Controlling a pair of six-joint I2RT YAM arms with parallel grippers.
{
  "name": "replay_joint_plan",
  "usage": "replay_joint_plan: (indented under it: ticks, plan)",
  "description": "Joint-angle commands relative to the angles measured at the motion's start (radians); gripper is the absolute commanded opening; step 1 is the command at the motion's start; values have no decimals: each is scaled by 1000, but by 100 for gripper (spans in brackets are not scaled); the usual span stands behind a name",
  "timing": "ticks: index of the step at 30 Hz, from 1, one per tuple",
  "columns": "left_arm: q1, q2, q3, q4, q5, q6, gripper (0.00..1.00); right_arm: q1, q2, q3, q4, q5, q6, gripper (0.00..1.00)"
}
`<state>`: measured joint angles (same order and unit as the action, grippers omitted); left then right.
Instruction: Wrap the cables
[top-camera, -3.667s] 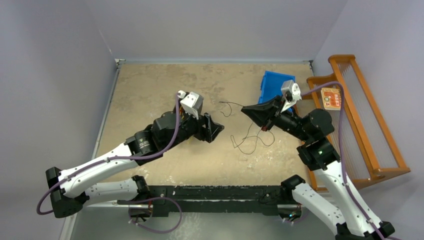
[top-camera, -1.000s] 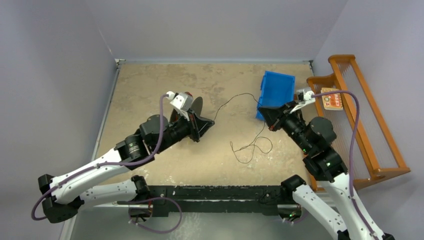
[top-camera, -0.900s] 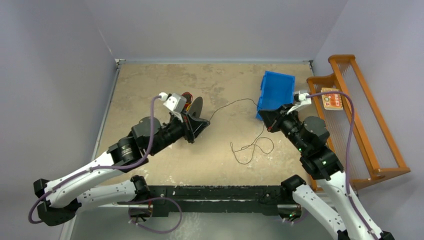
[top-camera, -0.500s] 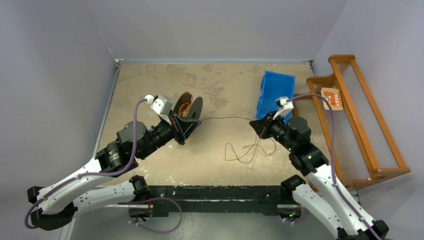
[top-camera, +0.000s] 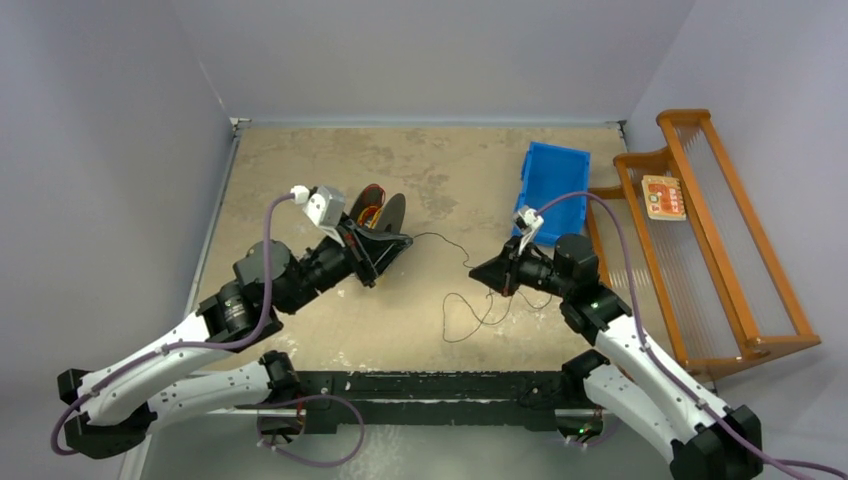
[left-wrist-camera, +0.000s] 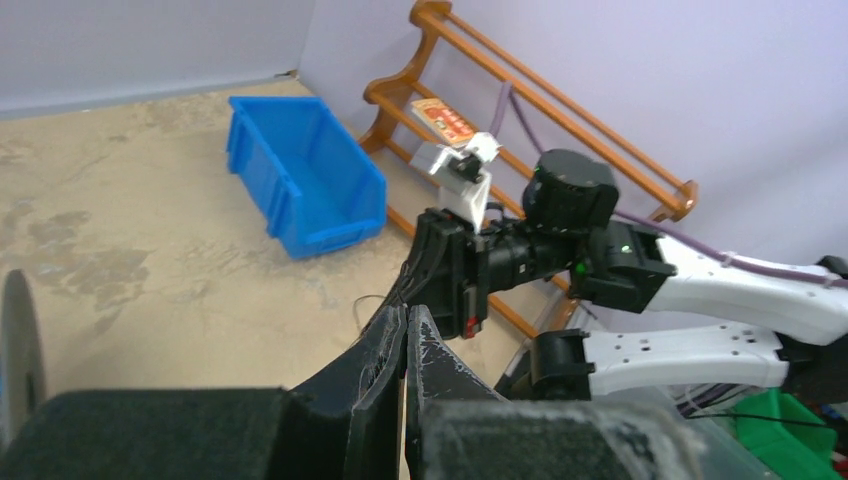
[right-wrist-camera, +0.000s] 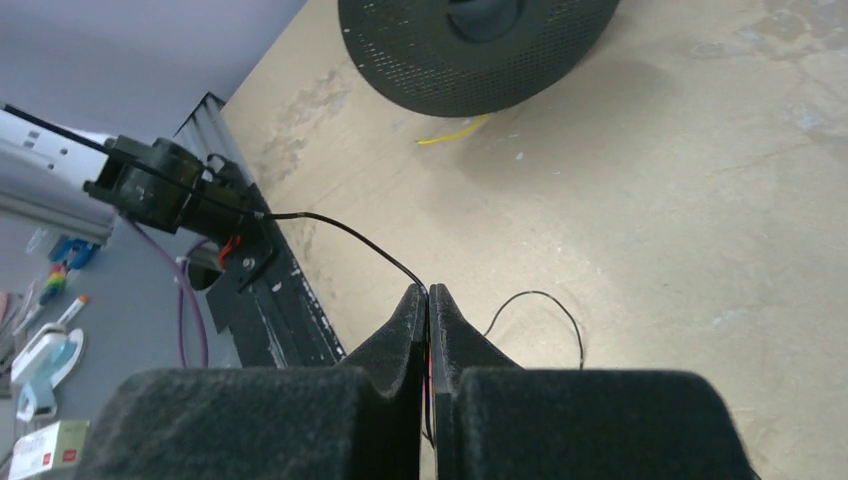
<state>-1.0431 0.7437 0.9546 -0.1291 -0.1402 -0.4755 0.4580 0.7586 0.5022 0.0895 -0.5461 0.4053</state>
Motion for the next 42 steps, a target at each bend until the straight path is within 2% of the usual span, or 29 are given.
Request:
replay_joint_plan:
  ticks: [1, 11, 18, 25, 36, 39, 42]
  plan:
    - [-1, 6, 2, 142, 74, -59, 0, 2, 34, -29, 129, -120, -29, 0]
    - [-1, 17, 7, 238, 72, -113, 0, 13, 75, -111, 241, -157, -5, 0]
    - [-1, 54, 11, 247, 65, -105, 0, 16, 16, -88, 205, -142, -5, 0]
    - [0, 68, 18, 163, 25, -59, 0, 16, -89, 26, 101, -80, -50, 33]
    - [-1, 48, 9, 98, -39, -26, 0, 16, -109, 222, -62, -71, -180, 78]
    - [0, 35, 13, 76, -55, -14, 0, 16, -123, 265, -97, -35, -207, 85]
    - [-1, 23, 14, 58, -60, -4, 0, 16, -133, 307, -125, 0, -232, 88]
